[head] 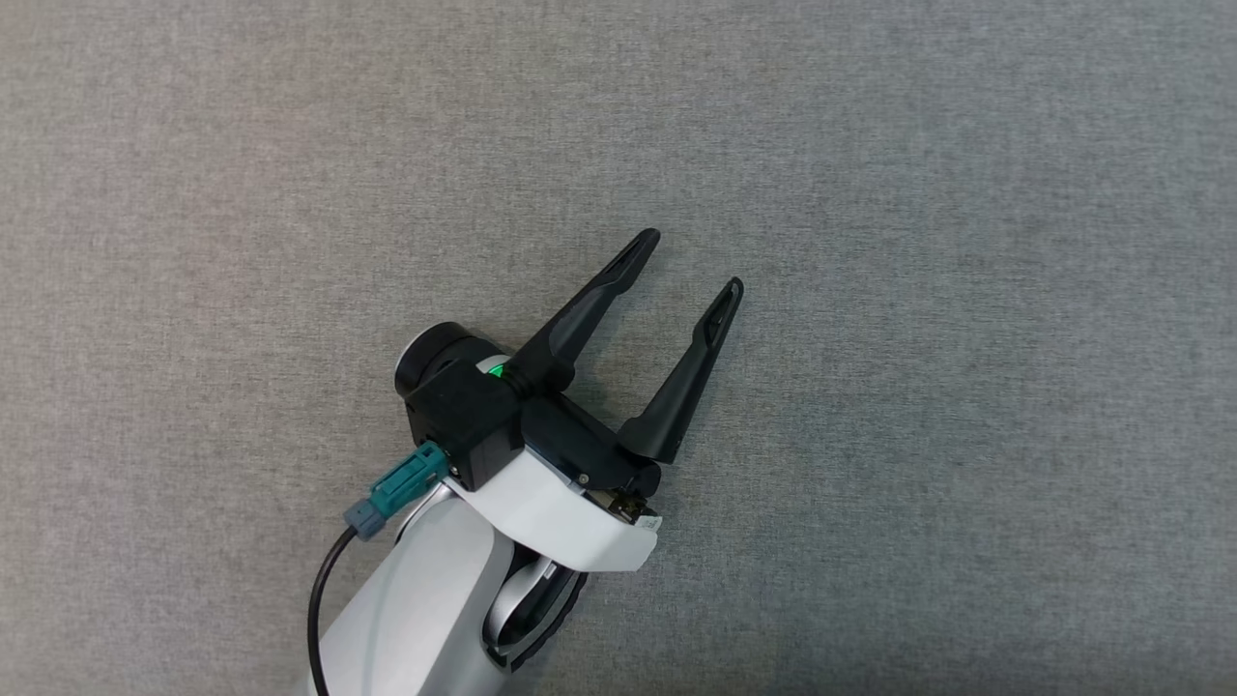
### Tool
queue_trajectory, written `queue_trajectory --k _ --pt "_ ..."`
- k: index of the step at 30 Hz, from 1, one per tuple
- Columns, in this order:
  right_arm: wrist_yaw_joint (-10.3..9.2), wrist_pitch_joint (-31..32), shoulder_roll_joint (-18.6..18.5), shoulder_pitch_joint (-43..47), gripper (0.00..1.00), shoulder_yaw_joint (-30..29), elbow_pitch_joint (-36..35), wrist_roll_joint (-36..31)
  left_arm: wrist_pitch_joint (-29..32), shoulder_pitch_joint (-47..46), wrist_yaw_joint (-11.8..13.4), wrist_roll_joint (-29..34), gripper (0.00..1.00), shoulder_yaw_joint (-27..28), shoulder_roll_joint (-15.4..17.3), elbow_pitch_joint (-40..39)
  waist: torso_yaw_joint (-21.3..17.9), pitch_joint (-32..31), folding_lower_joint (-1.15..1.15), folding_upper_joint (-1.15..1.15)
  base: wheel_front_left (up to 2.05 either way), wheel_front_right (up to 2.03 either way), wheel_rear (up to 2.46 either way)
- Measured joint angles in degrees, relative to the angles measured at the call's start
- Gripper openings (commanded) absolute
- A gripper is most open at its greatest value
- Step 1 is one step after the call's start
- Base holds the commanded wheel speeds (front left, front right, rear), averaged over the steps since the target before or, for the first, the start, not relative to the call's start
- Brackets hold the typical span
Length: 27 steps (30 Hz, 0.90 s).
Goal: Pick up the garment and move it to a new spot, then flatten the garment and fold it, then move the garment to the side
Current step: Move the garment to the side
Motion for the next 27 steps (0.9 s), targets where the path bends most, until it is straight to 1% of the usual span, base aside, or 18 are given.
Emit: queue_trajectory --k 2,3,4,6,13,16,20,23,27 --pt "0.0 -0.3 1.2 0.8 0.0 -1.3 2.2 1.5 0.0 -0.2 0.1 -0.1 1.0 0.1 0.0 0.0 0.5 0.3 0.0 0.0 0.0 0.0 0.0" --pt "0.0 -0.7 2.5 1.7 0.8 -2.4 3.7 1.8 0.0 -0.3 0.1 -0.1 1.0 0.4 0.0 0.0 0.9 0.4 0.0 0.0 0.0 0.0 0.0" --pt "0.0 -0.8 3.0 2.2 1.0 -2.7 4.0 1.9 0.0 -0.3 0.1 -0.1 1.0 0.5 0.0 0.1 0.9 0.4 0.0 0.0 0.0 0.0 0.0" --pt "0.0 -1.3 4.2 3.0 1.0 -3.5 4.3 1.8 0.0 -0.3 0.1 -0.1 1.0 0.8 0.0 0.3 1.0 0.1 0.0 0.0 0.0 0.0 0.0" --pt "0.0 -0.7 6.4 3.4 1.0 -7.0 4.4 -0.3 0.0 0.6 0.2 0.1 1.0 1.7 0.0 1.3 0.3 -2.5 0.0 0.0 0.0 0.0 0.0" --pt "0.0 0.4 7.0 2.8 1.0 -8.7 4.7 -2.4 0.0 1.4 0.3 0.1 1.0 1.9 0.0 1.3 0.0 -4.2 0.0 0.0 0.0 0.0 0.0" --pt "0.0 1.8 8.8 1.5 1.0 -10.7 4.6 -5.0 0.0 2.7 0.7 -0.1 1.0 2.3 0.0 1.3 -0.5 -7.0 0.0 0.0 0.0 0.0 0.0" --pt "0.0 1.8 11.9 0.3 1.0 -12.3 4.0 -6.3 0.0 4.2 1.0 -0.1 1.0 2.8 0.0 1.3 -0.8 -9.4 0.0 0.0 0.0 0.0 0.0" --pt "0.0 -0.1 17.5 -2.0 1.0 -14.2 1.7 -8.4 0.0 6.7 1.5 -0.1 1.0 4.3 0.0 1.4 -1.3 -13.0 0.0 0.0 0.0 0.0 0.0"
